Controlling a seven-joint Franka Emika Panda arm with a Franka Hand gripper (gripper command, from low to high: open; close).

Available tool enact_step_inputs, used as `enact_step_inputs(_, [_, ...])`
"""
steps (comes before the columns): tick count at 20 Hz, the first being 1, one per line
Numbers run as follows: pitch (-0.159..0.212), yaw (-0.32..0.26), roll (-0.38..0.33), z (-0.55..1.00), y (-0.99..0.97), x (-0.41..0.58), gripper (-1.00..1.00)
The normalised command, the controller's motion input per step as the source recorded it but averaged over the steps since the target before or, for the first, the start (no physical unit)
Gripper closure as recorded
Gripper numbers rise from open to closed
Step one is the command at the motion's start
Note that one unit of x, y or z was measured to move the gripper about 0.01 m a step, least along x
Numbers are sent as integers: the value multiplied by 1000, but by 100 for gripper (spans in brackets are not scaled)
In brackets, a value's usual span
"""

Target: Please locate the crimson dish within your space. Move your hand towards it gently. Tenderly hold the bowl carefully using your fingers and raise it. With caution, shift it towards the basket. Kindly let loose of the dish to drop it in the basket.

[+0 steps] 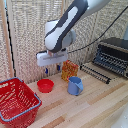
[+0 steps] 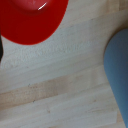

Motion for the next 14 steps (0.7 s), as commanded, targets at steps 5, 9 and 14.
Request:
enact_step_inputs(5, [40, 174, -87, -519, 6, 141, -100])
enact_step_inputs(9, [0, 169, -35, -542, -40, 187, -100])
enact_step_inputs(14, [0, 146, 0, -335, -112, 296, 100])
